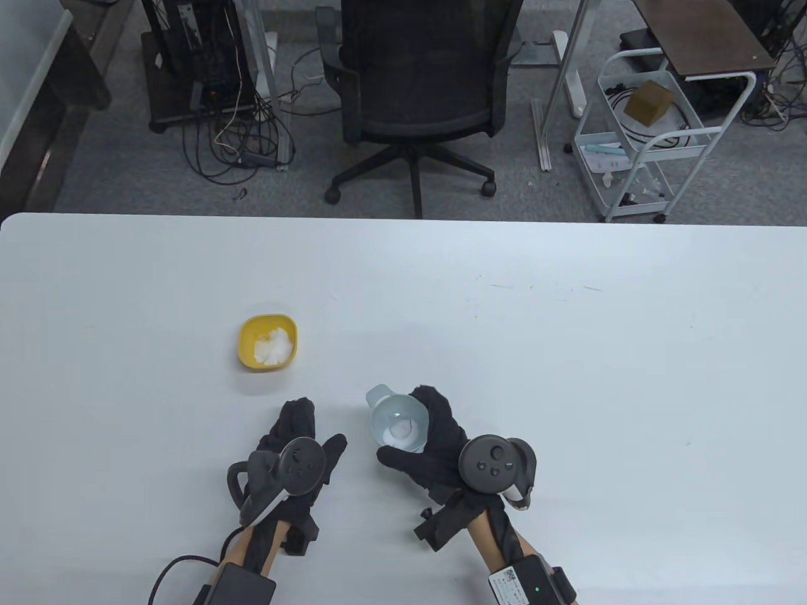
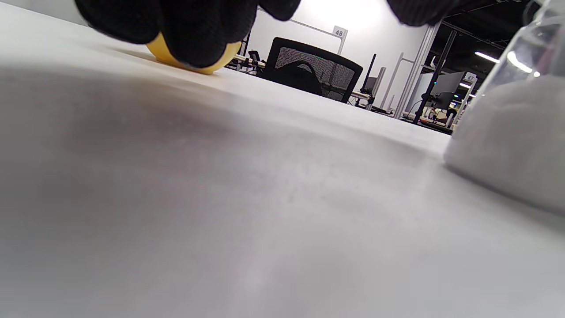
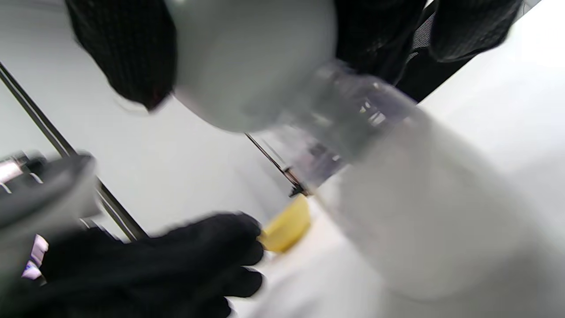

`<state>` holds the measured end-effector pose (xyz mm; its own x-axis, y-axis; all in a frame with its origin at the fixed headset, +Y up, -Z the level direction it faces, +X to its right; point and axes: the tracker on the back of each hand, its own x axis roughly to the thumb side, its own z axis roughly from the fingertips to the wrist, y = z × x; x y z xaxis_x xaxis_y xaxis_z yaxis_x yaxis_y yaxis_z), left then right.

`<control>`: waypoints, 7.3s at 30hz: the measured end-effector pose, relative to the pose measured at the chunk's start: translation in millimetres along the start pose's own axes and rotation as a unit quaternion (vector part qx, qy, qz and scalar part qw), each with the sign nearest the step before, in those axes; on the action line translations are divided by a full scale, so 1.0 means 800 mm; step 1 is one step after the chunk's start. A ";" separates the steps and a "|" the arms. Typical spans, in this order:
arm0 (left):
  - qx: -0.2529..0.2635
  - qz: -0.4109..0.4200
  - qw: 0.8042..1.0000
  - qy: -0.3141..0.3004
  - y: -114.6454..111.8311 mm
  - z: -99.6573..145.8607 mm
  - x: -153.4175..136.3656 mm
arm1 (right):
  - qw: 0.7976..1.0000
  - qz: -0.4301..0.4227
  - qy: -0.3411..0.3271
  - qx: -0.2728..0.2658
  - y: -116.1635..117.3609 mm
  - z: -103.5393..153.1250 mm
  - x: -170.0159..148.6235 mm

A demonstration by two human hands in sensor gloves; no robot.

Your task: Unscrew the press dispenser and pour salt into it

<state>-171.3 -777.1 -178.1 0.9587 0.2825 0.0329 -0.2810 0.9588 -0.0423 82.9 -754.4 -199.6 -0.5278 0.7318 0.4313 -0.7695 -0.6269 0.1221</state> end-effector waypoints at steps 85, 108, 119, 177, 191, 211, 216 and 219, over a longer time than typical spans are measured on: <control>-0.004 -0.003 1.000 -0.004 -0.002 0.000 0.001 | 0.999 -0.041 -0.006 -0.008 -0.010 -0.002 0.013; -0.003 -0.007 1.000 -0.007 -0.002 0.002 0.003 | 0.999 -0.034 0.014 0.018 0.003 0.000 -0.001; -0.004 -0.006 1.000 -0.007 -0.002 0.002 0.003 | 0.999 -0.036 0.000 0.005 -0.005 -0.001 0.010; -0.009 -0.007 1.000 -0.011 -0.003 0.002 0.005 | 0.997 -0.046 -0.010 -0.060 -0.056 -0.002 0.017; -0.010 -0.007 1.000 -0.009 -0.003 0.002 0.005 | 0.971 -0.038 0.120 -0.201 -0.153 0.023 -0.055; -0.011 -0.006 1.000 -0.006 -0.003 0.002 0.003 | 0.871 0.342 0.333 -0.113 -0.186 0.061 -0.138; -0.013 -0.003 1.000 -0.004 -0.003 0.002 0.002 | 0.844 0.416 0.334 -0.056 -0.169 0.057 -0.143; -0.013 -0.005 1.000 -0.005 -0.003 0.002 0.002 | 0.833 0.436 0.340 -0.027 -0.162 0.055 -0.145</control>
<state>-168.8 -778.8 -176.4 0.9610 0.2729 0.0442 -0.2696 0.9605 -0.0686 259.4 -769.7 -225.8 -0.9620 -0.0008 -0.2729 0.0067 -0.9998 -0.0207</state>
